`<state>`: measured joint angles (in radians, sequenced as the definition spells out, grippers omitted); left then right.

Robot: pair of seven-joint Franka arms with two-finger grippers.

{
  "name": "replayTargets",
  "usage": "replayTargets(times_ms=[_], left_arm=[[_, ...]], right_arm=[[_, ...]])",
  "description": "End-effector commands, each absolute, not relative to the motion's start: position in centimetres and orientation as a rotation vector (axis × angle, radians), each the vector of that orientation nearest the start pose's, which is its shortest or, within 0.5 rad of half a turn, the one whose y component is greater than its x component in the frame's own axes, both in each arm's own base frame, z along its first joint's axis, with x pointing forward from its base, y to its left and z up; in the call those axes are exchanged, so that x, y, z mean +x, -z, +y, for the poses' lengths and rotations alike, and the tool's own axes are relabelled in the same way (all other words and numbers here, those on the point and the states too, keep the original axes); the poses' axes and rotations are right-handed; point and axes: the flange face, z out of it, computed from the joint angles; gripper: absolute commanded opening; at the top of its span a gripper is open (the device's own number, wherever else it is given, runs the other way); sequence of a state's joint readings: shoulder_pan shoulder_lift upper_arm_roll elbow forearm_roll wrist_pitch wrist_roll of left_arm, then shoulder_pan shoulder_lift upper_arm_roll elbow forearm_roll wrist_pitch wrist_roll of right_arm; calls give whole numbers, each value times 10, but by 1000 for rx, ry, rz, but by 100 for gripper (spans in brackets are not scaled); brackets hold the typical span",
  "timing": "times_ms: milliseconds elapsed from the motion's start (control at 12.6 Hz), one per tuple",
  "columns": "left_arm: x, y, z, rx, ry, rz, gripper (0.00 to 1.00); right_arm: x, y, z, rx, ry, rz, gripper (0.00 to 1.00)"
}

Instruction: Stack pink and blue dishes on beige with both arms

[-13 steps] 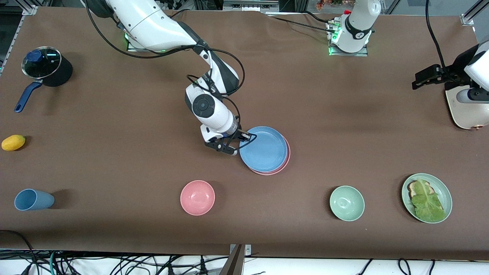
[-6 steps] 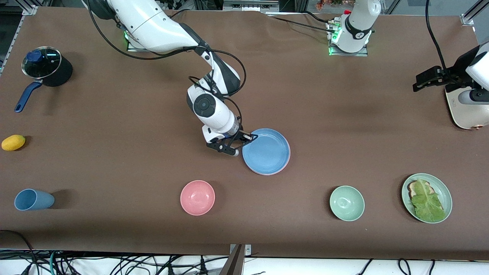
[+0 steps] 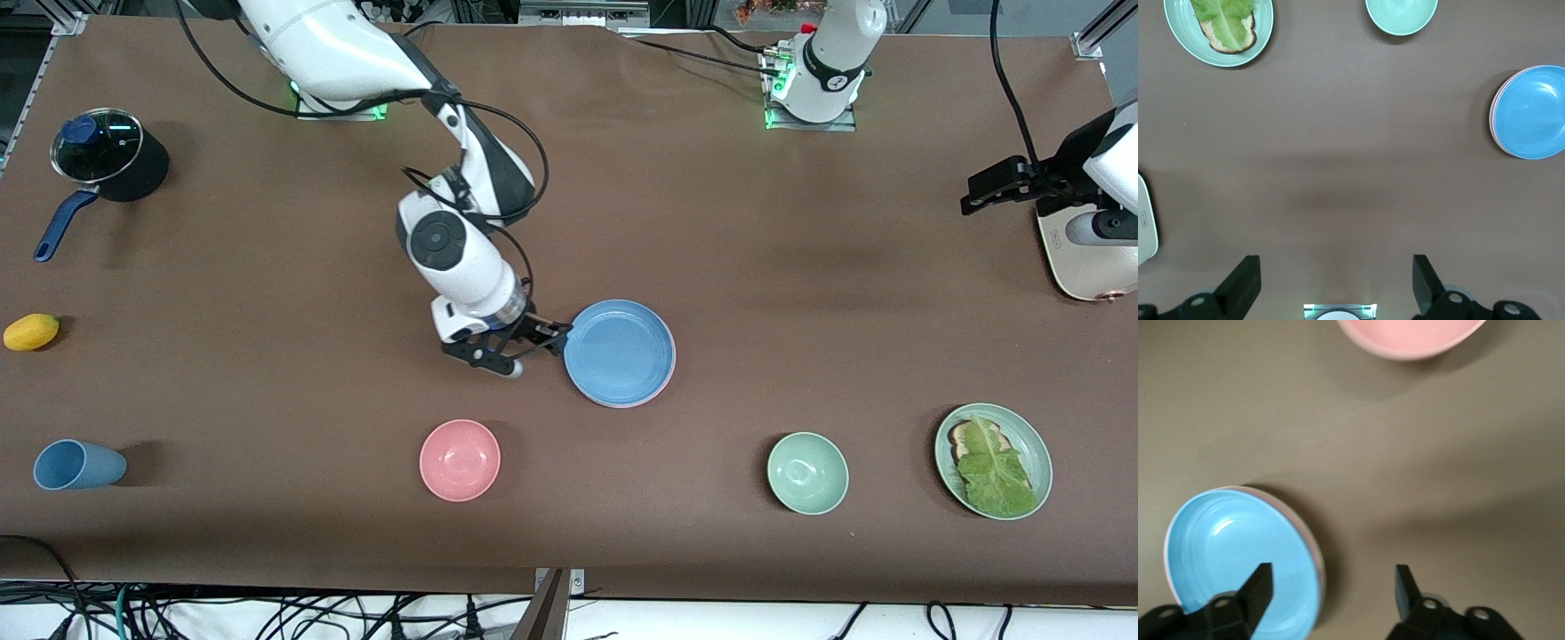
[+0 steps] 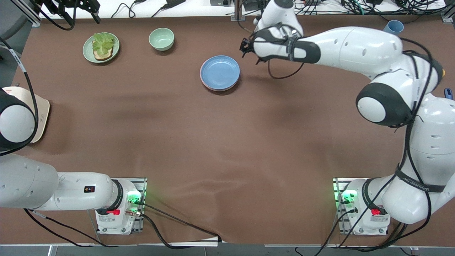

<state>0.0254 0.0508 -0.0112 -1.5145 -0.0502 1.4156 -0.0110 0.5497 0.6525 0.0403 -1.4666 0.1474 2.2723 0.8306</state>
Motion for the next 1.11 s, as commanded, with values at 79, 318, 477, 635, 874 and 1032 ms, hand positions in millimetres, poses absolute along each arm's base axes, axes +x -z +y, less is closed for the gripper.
replayTargets(times_ms=[79, 318, 477, 635, 874, 1032], left_arm=[[553, -612, 4, -3164, -219, -30, 100], [554, -612, 4, -3164, -216, -30, 100], [554, -612, 4, -3164, -216, -31, 100], [554, -612, 4, -3164, -216, -31, 100], [554, -612, 4, -3164, -216, -31, 100], [554, -612, 3, -3166, -212, -28, 100]], right_arm=[[607, -387, 313, -3077, -119, 266, 100], [610, -458, 196, -3134, -272, 128, 100], [607, -495, 138, -3121, -269, 9, 100], [597, -526, 104, -3123, -275, 22, 100], [578, -571, 45, -3165, -255, -103, 100], [575, -576, 40, -3154, -246, -142, 100]])
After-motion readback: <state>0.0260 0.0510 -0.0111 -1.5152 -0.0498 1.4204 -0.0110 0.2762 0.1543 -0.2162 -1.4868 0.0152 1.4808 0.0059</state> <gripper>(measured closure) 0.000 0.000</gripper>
